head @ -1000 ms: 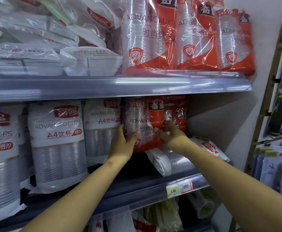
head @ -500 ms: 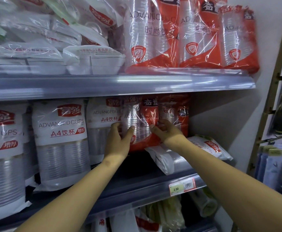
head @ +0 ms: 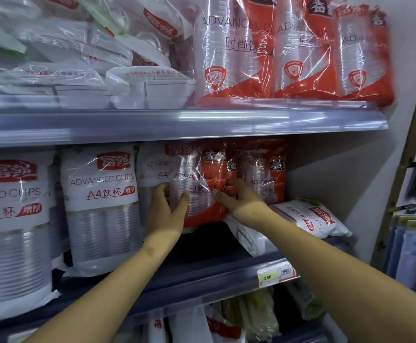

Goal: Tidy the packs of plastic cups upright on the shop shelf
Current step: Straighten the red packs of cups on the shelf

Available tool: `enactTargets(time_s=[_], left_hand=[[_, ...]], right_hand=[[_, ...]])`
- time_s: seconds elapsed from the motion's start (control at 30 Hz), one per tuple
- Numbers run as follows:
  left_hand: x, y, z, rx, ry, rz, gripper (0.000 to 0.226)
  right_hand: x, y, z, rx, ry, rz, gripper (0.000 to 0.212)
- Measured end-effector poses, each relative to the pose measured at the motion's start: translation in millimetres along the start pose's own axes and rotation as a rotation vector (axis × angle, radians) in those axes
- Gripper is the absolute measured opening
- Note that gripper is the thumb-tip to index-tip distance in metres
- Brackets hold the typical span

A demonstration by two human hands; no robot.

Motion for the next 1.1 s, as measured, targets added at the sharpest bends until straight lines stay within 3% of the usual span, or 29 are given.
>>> enactTargets(time_s=[0.2,0.67,0.9,1.1], left_hand=[[-3.0,4.8,-0.9,0.012,-0.013,0.013,0.049],[-5.6,10.9,-13.8,0.097,0.032,-0.002,0.055],[-4.9,8.3,-16.6,0.167,0.06,0.022,0.077],[-4.4,9.0,-15.9,0.154,0.061,0.025,0.073]], right_hand=[[3.0,1.2,-4.2,-0.009,-0.013,0.038,0.045],[7.3,5.0,-21.4,-0.022,-0.003,0.019,0.04],[12.5,8.5,-28.3,-0.014,-0.004,-0.016,0.032],[15.7,12.8,-35.7,0.001,-0.021,-0.004,0.037]])
Point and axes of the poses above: each hand's wrist, its own z-axis towards the middle knuckle, its own y-axis out of the back of the hand, x = y × z, the point moved 10 cm from there along z, towards the middle knuckle, and after that the axes turned 8 degrees about -x, right-handed, at the moved point
